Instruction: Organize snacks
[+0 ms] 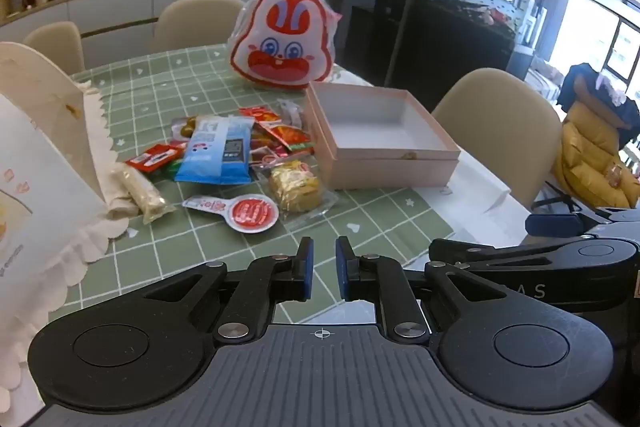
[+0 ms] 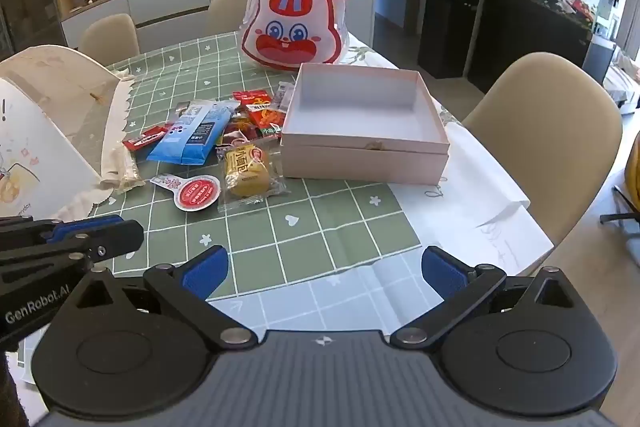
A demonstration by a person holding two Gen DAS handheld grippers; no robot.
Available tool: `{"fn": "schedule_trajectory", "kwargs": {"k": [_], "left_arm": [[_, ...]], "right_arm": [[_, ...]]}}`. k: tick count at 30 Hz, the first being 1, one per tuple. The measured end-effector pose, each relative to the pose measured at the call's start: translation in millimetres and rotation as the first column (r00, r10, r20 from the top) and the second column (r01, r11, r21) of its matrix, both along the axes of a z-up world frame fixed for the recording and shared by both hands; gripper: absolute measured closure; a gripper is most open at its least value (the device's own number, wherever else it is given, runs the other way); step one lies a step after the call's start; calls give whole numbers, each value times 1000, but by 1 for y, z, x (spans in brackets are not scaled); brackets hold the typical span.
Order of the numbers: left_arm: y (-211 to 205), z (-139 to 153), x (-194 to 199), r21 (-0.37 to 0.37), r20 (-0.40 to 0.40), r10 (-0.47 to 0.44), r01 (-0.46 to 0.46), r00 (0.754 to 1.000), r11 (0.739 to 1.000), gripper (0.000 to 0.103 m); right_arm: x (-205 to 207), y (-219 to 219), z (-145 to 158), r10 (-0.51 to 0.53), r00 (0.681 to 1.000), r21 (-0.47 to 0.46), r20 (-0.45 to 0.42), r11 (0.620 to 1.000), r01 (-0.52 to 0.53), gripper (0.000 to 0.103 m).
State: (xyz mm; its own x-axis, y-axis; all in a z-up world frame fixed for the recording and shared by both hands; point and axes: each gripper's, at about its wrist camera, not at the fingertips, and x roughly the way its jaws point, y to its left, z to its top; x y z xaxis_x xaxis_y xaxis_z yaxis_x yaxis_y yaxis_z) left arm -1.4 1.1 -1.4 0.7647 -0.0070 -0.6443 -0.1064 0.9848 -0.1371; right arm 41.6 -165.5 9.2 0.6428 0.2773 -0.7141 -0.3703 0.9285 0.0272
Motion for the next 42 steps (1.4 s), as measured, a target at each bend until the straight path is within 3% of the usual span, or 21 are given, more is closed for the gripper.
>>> {"fn": "schedule_trajectory", "kwargs": {"k": [13, 42], "left_arm": [[3, -4, 0, -19, -63, 14, -16, 998, 1000, 87], [0, -6, -1, -31, -56, 3, -5, 998, 1000, 87]], "right_arm": [[7, 4, -7, -3, 999, -18, -41, 1000, 3, 0], [-3, 3, 0, 1, 1000, -23, -20, 1000, -1, 0]]}}
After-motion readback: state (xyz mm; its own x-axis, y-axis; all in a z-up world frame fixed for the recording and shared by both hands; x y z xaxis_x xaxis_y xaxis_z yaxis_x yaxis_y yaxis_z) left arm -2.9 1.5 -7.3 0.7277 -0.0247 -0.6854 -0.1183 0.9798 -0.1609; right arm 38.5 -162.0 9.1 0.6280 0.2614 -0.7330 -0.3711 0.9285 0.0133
